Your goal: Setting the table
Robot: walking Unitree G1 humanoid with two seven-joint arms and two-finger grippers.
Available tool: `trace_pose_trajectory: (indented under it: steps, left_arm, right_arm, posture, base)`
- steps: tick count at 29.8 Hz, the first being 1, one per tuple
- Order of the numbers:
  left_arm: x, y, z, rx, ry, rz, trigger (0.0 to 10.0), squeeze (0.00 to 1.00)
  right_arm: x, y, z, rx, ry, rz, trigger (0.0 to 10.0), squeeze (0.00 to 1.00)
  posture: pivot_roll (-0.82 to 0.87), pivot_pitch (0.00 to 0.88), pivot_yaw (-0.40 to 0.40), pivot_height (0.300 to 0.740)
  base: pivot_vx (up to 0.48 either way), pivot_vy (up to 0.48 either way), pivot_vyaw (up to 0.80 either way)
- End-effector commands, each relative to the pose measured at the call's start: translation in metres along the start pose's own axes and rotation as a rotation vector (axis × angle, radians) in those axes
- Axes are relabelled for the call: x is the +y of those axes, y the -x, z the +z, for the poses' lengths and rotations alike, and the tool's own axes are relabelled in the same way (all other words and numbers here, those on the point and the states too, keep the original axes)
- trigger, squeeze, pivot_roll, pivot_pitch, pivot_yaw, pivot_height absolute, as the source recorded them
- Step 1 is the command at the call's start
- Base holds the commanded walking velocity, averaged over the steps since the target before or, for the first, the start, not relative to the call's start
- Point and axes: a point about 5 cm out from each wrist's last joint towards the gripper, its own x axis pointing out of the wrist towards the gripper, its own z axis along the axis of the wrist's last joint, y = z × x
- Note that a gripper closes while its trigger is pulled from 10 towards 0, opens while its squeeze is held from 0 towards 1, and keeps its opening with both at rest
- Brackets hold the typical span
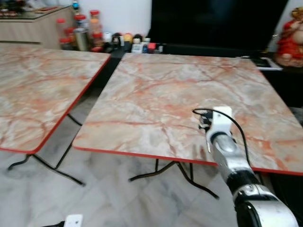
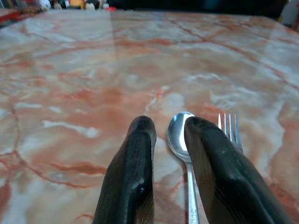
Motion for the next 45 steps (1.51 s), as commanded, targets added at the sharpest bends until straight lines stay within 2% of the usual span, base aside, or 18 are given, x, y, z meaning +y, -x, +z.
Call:
trace_pose_trajectory:
  steps: [1,2,5,11,21,24,37,45]
  left_arm:
    - [-0.003,0.001,-0.005,0.003,0.017,-0.029,10.0,0.00]
    - [-0.002,0.001,-0.005,0.003,0.018,-0.028,10.0,0.00]
    - [-0.022,-0.002,0.004,-0.007,0.010,-0.048,10.0,0.00]
    - [-0.023,-0.003,0.006,-0.011,0.002,-0.044,10.0,0.00]
    - [-0.023,-0.003,0.006,-0.011,-0.002,-0.040,10.0,0.00]
    - [-0.034,-0.004,0.010,-0.014,0.000,-0.049,10.0,0.00]
    - [-0.039,-0.004,0.011,-0.010,-0.005,-0.051,10.0,0.00]
    - [-0.042,-0.004,0.011,-0.006,0.001,-0.057,10.0,0.00]
  right_arm:
    - [-0.012,0.000,0.002,-0.005,0.004,-0.033,10.0,0.00]
    - [-0.012,0.000,0.002,-0.003,0.004,-0.034,10.0,0.00]
    - [-0.013,0.001,-0.001,0.011,0.007,-0.044,10.0,0.00]
    - [-0.013,0.001,-0.001,0.010,0.002,-0.048,10.0,0.00]
    - [-0.012,0.000,-0.001,0.012,0.015,-0.037,10.0,0.00]
    - [-0.011,0.001,-0.004,0.021,0.021,-0.030,10.0,0.00]
    - [-0.008,0.004,-0.015,0.073,0.023,-0.010,10.0,0.00]
    - [-0.003,0.006,-0.020,0.090,0.021,0.003,10.0,0.00]
  posture:
    - [0.03,0.000,-0.020,0.728]
    - [0.03,0.000,-0.020,0.728]
    - [0.03,0.000,-0.019,0.728]
    - [0.03,0.000,-0.019,0.728]
    - [0.03,0.000,-0.019,0.728]
    - [0.03,0.000,-0.019,0.728]
    - [0.03,0.000,-0.020,0.728]
    - [0.03,0.000,-0.019,0.728]
  base:
    - [0.000,0.000,0.00]
    - [0.000,0.000,0.00]
    - [0.000,0.000,0.00]
    - [0.000,0.000,0.00]
    - [0.263,0.000,0.00]
    - [0.294,0.000,0.00]
    - [0.300,0.000,0.00]
    - [0.000,0.000,0.00]
